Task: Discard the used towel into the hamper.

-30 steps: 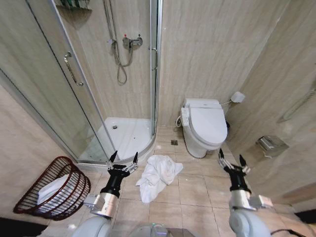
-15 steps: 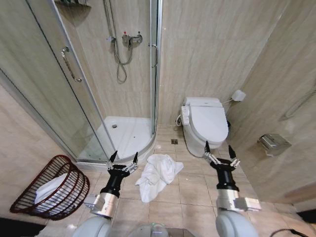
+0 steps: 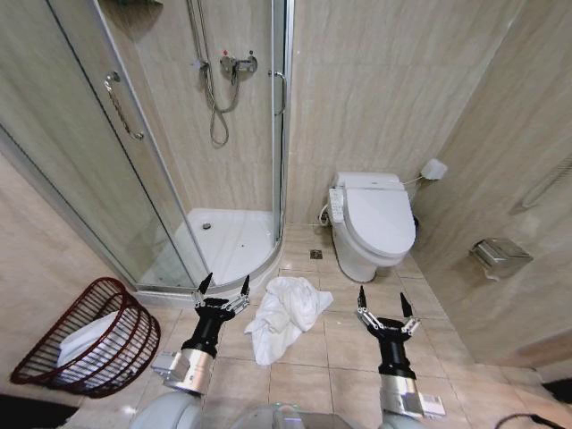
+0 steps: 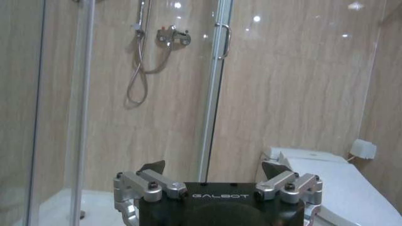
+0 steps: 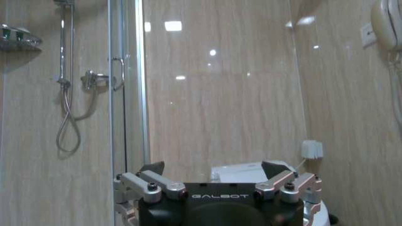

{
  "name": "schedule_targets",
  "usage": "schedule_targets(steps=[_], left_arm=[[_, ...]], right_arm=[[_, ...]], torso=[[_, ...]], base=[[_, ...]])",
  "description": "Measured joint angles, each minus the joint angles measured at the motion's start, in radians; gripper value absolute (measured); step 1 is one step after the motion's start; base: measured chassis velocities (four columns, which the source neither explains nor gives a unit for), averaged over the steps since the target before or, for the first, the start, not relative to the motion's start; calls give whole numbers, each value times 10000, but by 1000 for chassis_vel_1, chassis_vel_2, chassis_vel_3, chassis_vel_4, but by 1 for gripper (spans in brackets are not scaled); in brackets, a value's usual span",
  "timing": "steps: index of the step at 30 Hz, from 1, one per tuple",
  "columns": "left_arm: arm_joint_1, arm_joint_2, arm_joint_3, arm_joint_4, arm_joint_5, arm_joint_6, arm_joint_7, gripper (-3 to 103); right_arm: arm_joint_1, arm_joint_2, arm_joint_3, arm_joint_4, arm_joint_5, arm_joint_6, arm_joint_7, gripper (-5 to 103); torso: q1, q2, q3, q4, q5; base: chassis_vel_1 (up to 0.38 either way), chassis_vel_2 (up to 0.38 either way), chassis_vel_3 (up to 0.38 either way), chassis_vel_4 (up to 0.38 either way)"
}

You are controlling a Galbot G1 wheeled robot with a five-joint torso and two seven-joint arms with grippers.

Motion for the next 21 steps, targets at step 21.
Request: schedule_targets(steps=[21], left_arm=[[-1,0,0,0,0,1,0,100]], right_arm=[[-397,-14,386,-679,694,769,159,100]], torso=[[-356,-870,-514,0,-1]], base=[[0,0,0,0]])
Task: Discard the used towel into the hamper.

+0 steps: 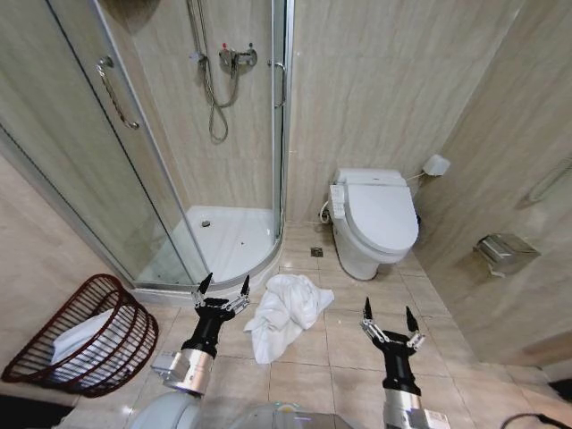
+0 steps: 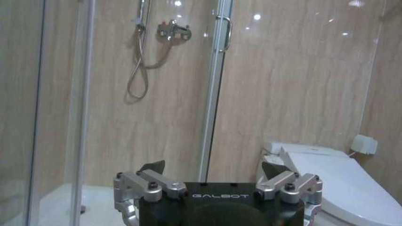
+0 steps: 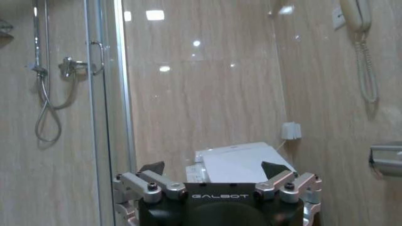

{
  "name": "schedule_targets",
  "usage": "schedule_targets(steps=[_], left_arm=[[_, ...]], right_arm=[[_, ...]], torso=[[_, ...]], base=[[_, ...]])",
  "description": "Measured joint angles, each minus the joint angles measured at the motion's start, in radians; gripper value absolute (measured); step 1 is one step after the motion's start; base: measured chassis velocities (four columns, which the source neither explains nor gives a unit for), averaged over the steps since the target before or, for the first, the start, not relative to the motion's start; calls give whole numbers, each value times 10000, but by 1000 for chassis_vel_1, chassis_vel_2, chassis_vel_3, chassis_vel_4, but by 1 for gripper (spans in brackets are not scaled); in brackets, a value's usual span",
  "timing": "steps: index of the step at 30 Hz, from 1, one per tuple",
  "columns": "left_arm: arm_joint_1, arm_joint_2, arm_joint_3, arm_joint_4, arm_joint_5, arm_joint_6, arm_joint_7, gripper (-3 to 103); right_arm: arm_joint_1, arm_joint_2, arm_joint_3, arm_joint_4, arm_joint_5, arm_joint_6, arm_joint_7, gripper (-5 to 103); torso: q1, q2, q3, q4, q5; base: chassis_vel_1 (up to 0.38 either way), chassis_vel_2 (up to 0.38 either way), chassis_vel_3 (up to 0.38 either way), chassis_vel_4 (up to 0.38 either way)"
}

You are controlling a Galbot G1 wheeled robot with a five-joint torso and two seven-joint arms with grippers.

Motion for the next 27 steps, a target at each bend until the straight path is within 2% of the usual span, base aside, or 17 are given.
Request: schedule_targets(steps=[4,13,27], left_arm=[[0,0,0,0,0,0,0,100],[0,0,0,0,0,-1,0,100],[0,0,0,0,0,0,0,100]], right_arm=[[210,-2,42,-223,13,279,437,100],[299,-2,55,-520,-18,858,684,100],[220,-3,-2,-575,-75,941,441,100]], torso=[[-71,-172,-100,1,1],[-219,-540,-318,0,0],[-420,-1074,-650,0,0]], base=[[0,0,0,0],[0,0,0,0],[0,0,0,0]])
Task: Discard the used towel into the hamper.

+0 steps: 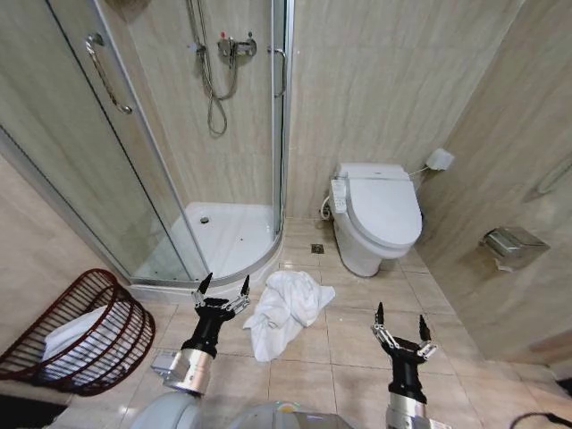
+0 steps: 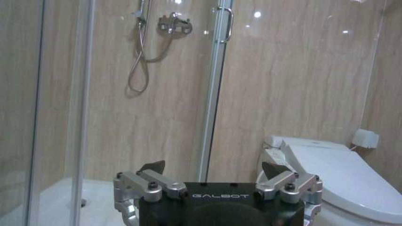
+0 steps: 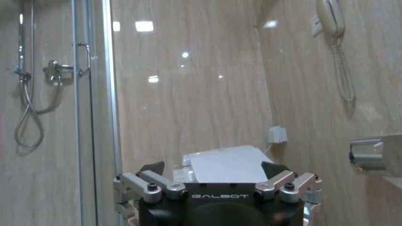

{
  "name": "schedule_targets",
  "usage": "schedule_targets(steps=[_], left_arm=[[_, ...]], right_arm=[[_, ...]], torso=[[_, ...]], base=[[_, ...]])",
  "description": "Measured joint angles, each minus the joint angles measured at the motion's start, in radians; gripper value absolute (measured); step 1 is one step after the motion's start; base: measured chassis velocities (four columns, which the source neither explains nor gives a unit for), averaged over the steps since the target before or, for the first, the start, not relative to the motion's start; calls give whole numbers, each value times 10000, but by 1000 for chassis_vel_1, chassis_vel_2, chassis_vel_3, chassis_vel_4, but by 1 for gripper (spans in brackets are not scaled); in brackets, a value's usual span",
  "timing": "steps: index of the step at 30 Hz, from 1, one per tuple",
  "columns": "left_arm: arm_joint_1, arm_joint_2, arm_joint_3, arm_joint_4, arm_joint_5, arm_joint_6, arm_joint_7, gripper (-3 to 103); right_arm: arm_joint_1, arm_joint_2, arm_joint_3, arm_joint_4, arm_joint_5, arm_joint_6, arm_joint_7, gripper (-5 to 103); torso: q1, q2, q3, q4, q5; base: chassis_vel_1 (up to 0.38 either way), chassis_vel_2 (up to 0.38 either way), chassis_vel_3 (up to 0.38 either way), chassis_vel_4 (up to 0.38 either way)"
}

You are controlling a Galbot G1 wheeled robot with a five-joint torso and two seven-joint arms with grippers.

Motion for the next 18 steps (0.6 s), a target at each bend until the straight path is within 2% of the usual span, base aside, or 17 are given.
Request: schedule_targets(steps=[6,18], left_arm=[[0,0,0,0,0,0,0,100],[0,0,0,0,0,0,0,100]], right_arm=[[21,0,67,-299,250,59,-386,100],[88,0,74,-450,271,78,-505,100]], torso=[[-117,-315,-198,0,0],[-282,-764,-485,0,0]], base=[[0,0,0,0],[0,0,0,0]])
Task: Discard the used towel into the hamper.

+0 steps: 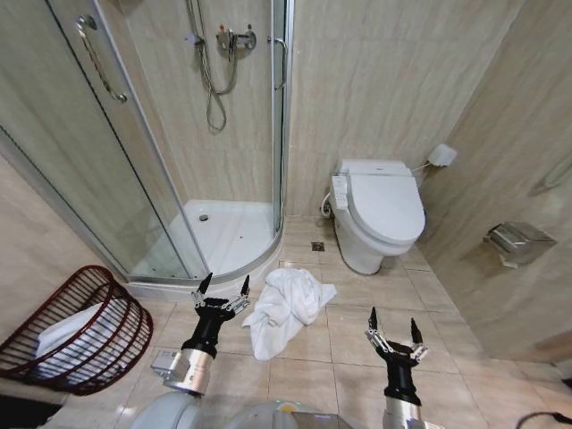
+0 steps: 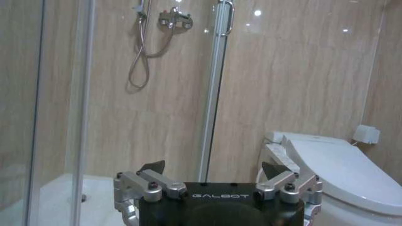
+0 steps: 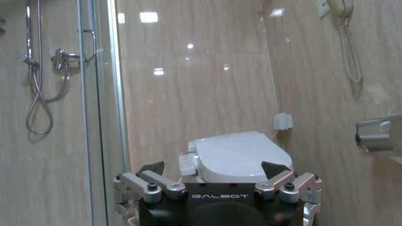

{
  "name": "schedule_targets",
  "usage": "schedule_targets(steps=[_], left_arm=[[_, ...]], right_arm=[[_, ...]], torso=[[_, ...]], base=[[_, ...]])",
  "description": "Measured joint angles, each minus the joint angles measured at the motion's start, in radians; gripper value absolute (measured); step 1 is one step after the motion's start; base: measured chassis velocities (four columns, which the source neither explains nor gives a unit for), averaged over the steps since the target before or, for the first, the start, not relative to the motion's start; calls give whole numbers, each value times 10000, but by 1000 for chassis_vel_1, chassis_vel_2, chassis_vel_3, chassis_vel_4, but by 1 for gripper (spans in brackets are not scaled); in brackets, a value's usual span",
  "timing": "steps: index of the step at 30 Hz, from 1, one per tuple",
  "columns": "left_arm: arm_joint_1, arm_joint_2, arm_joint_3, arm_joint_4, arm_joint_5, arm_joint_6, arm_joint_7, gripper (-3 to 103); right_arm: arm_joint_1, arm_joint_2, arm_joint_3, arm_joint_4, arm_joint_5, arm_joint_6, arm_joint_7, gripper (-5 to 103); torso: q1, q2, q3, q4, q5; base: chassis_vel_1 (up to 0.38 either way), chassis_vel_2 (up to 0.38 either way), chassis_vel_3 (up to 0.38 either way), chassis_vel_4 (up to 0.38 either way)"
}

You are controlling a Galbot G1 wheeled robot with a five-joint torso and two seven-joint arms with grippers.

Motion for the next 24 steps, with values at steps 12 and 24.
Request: schedule_targets(steps=[12,24], left_arm=[[0,0,0,0,0,0,0,100],[0,0,0,0,0,0,0,100]], right_arm=[[41,0,41,-74,-5,-40,-38,100],[29,0,45,-112,20,-12,-35,100]], torso=[[-171,-479,-310,0,0],[-319,-933,-610,0,0]], base=[[0,0,0,0],[0,0,0,0]])
